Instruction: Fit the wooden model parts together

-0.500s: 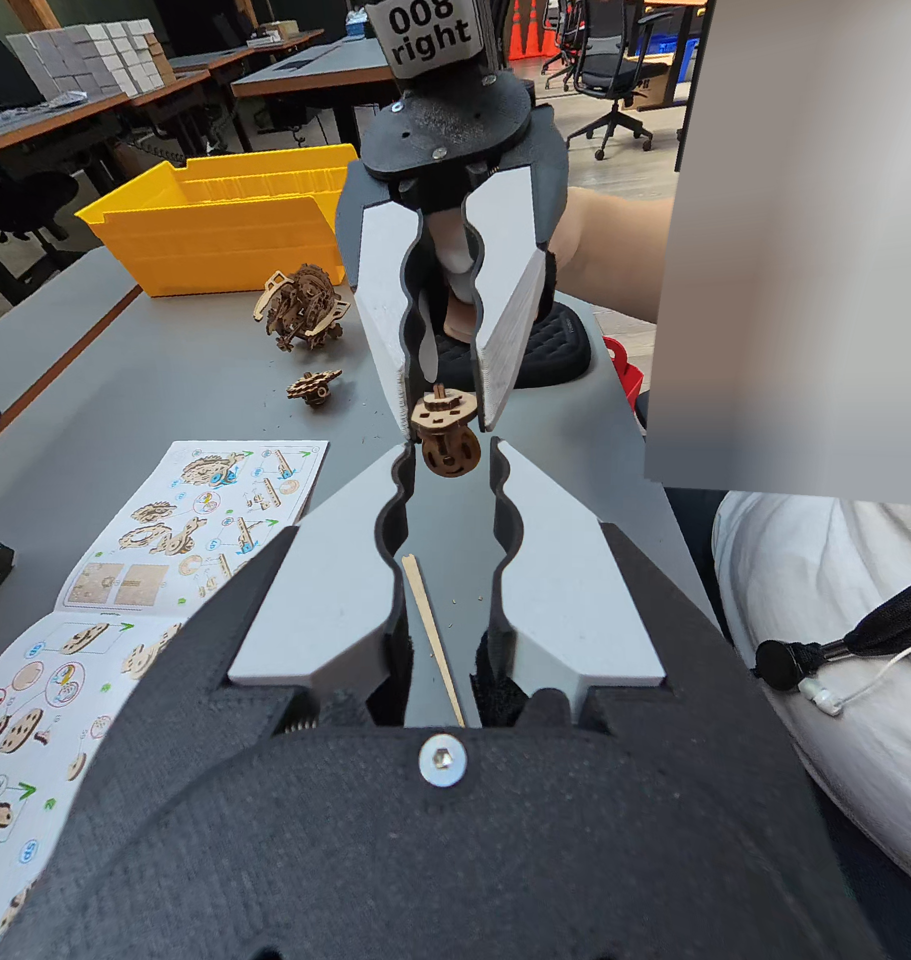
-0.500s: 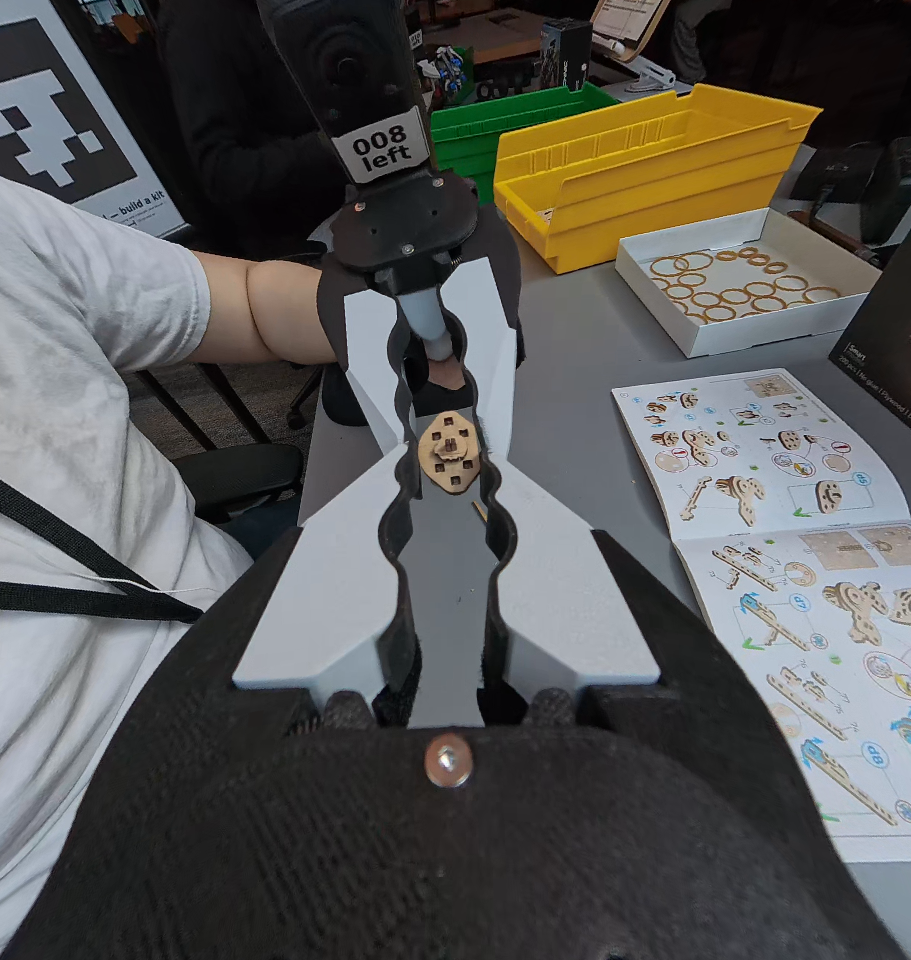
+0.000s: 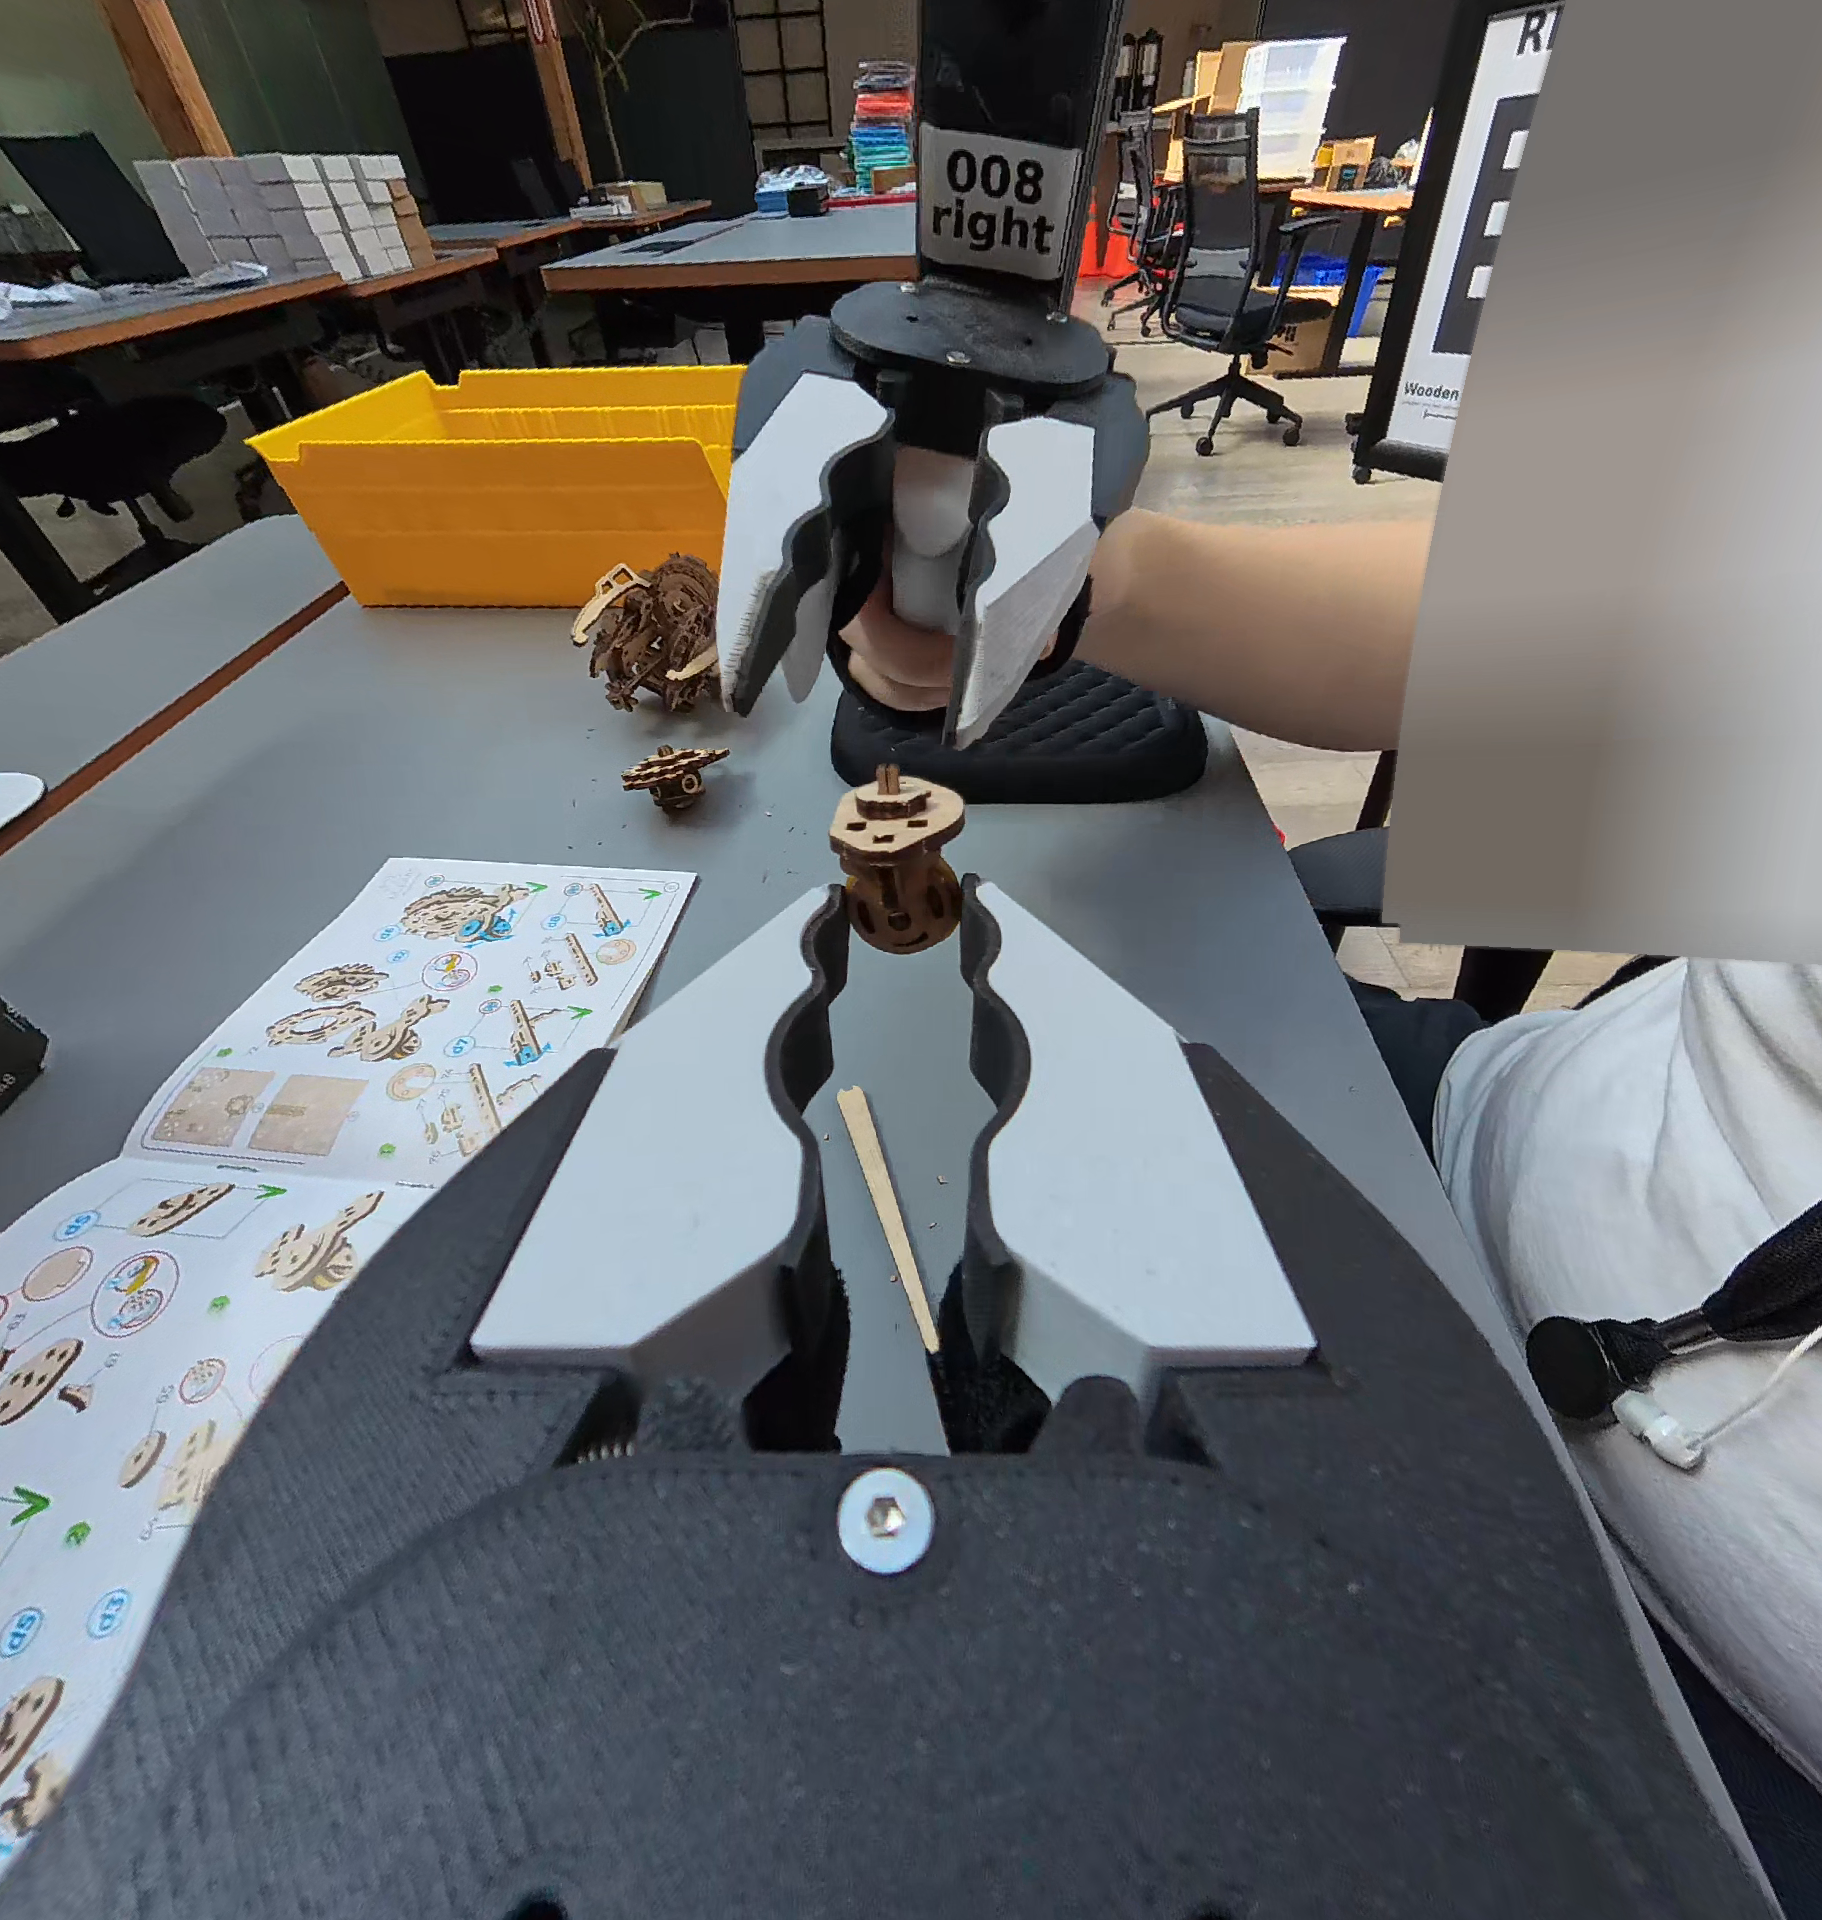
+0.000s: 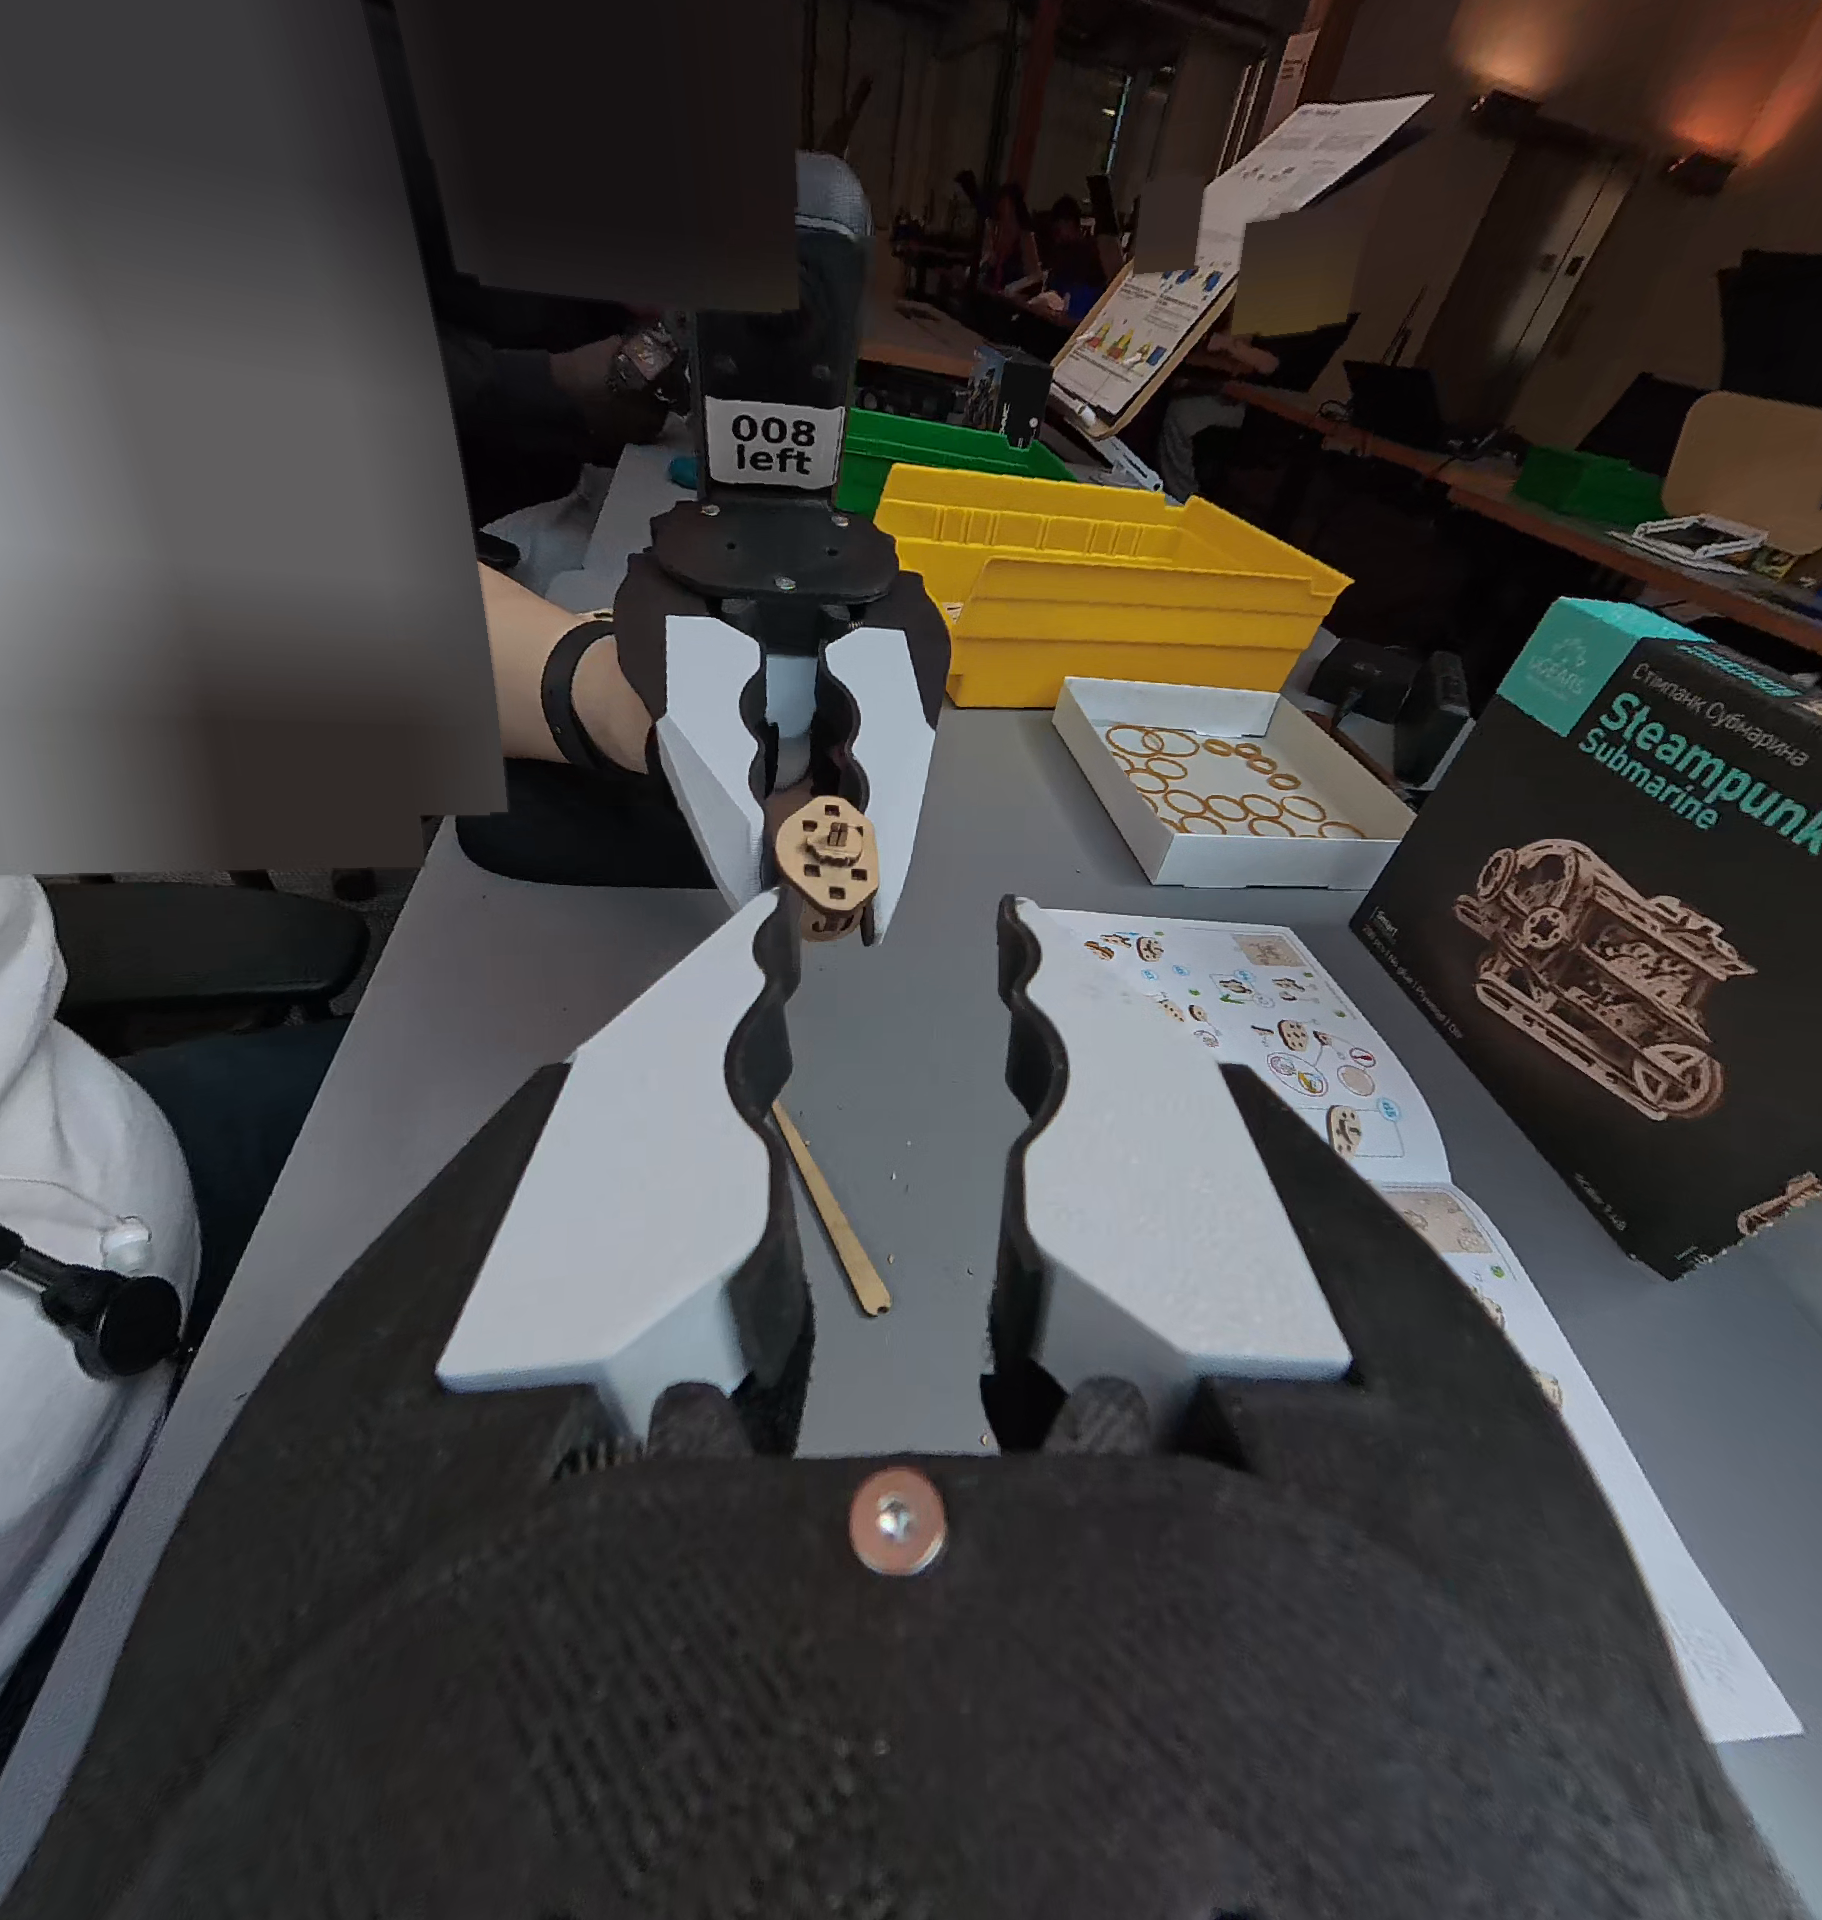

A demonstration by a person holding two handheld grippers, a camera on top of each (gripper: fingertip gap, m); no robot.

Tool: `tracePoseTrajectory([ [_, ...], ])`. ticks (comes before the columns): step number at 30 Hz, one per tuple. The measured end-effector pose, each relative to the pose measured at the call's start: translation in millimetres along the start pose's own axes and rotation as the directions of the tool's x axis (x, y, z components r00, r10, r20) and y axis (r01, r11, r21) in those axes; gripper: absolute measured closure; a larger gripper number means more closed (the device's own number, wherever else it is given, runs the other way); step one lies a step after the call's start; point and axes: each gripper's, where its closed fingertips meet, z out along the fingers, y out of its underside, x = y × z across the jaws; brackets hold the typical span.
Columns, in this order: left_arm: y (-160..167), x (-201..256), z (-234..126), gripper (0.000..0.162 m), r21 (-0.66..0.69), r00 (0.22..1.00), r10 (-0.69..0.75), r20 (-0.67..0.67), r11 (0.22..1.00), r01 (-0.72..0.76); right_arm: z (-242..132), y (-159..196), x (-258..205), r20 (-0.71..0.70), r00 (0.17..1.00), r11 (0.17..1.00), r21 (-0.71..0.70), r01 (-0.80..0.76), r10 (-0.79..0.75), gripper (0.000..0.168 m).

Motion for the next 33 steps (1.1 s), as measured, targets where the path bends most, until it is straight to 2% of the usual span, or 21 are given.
tracePoseTrajectory([
  [5,8.5,-2.2,0.0,0.143,-0.018,1.000,-0.017,0.005,1.000,0.017,18.1,-1.0,-10.4,0.120,0.984,0.990,0.012,-0.137,0.135,0.134],
  [11,13.5,-3.4,0.5,0.143,-0.042,1.000,-0.019,0.005,0.999,0.020,31.7,9.9,-12.5,0.153,0.977,0.988,-0.064,-0.137,0.146,0.142],
  [14,16.0,-6.0,0.7,0.143,-0.054,1.000,-0.022,0.017,0.998,0.023,28.7,11.9,-12.2,0.176,0.972,0.988,-0.062,-0.145,0.153,0.136],
  [16,17.3,-9.7,-0.9,0.143,-0.054,0.999,-0.025,0.031,0.998,0.026,19.6,16.6,-7.2,0.175,0.979,0.994,-0.044,-0.099,0.105,0.137],
  [18,18.6,-15.4,-3.7,0.143,-0.049,0.998,-0.049,0.045,0.998,0.051,11.9,40.4,1.0,0.164,0.984,0.992,-0.119,-0.052,0.071,0.144],
  [20,20.9,-22.4,-5.9,0.143,-0.048,0.994,-0.088,0.061,0.995,0.091,10.4,59.7,9.5,0.129,0.988,0.974,-0.220,-0.051,0.081,0.143],
  [26,31.4,-27.0,-1.1,0.143,-0.091,0.987,-0.145,0.073,0.984,0.152,21.0,16.7,3.4,0.139,0.987,0.988,-0.141,-0.064,0.084,0.140],
  [30,32.9,-18.2,6.8,0.143,-0.109,0.986,-0.166,0.031,0.980,0.168,35.7,29.4,5.5,0.152,0.977,0.961,-0.256,-0.107,0.149,0.138],
  [33,34.7,-17.8,8.4,0.143,-0.118,0.986,-0.166,0.036,0.979,0.169,35.7,37.2,3.1,0.201,0.956,0.947,-0.285,-0.150,0.212,0.141],
])
